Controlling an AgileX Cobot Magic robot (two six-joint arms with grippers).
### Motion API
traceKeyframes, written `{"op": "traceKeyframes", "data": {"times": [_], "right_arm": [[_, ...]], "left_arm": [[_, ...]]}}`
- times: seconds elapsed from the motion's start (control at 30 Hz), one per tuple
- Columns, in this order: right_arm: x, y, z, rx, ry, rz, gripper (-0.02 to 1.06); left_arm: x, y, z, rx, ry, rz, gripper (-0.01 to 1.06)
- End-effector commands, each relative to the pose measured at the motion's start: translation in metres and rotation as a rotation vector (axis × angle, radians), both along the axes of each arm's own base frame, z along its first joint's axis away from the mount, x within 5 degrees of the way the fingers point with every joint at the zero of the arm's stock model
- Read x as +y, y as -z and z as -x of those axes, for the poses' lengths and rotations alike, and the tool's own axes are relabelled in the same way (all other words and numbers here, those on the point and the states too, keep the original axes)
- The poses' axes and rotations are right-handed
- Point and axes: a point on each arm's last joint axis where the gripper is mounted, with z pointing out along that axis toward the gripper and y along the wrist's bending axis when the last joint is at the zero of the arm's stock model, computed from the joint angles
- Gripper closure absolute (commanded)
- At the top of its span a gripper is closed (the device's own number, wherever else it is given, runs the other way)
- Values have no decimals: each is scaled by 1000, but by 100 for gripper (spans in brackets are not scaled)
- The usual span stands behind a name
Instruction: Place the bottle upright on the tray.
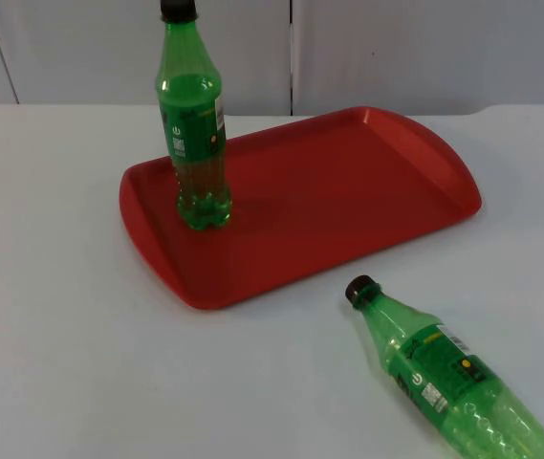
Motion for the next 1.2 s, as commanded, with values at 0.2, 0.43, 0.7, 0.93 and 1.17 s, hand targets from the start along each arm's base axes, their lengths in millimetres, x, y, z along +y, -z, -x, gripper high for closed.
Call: {"op": "traceKeyframes", "data": {"times": [0.2, 0.43, 0.7, 0.93, 1.17], "right_arm": [[0, 0, 0, -6, 6, -6, 3], [0, 0, 0, -6, 6, -6, 3], [0, 0, 0, -6, 6, -6, 3], [0, 0, 0, -6, 6, -6, 3], [0, 0, 0, -6, 6, -6, 3]], "left_arm": [[-1, 0, 0, -7, 9, 7, 0], [-1, 0, 0, -7, 9, 7, 0], [-1, 0, 0, -7, 9, 7, 0], [-1, 0, 0, -7, 9, 7, 0], [-1, 0, 0, -7, 9, 7, 0]]}}
